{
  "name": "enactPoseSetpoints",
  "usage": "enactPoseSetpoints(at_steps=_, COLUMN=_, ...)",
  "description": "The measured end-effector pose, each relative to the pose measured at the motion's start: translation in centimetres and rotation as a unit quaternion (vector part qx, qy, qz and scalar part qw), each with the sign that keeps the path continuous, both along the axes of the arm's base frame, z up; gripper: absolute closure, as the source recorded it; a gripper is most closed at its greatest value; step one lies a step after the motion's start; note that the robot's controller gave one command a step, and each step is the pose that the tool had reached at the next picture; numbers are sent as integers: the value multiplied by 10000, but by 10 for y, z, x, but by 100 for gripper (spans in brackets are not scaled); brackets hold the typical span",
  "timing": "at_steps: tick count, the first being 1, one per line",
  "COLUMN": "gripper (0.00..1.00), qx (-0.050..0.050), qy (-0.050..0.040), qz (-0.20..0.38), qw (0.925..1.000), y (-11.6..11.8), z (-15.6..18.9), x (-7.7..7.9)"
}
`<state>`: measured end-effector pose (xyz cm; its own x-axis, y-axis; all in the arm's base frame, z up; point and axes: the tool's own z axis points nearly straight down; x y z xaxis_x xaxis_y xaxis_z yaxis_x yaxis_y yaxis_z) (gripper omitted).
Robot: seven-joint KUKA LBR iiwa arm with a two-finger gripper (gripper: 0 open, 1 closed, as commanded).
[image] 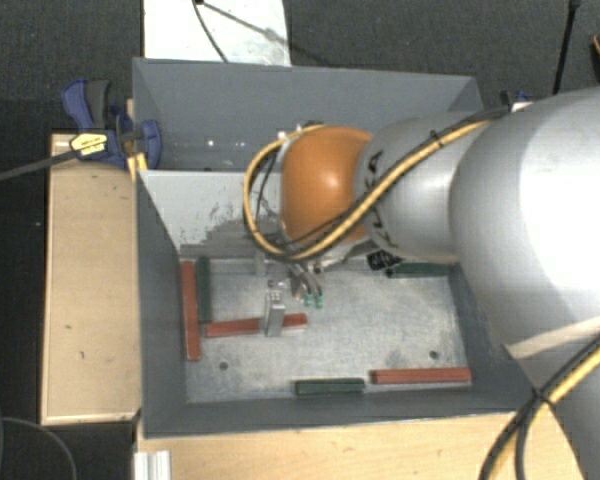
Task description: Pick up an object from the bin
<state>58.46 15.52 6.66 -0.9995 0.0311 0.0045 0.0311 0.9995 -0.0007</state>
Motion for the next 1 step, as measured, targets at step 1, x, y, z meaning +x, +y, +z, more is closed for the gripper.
enactPoseSetpoints(at_steps=1, gripper=0, qx=10, qy=-2, qz=651, qw=9979, y=27, z=3, x=-87)
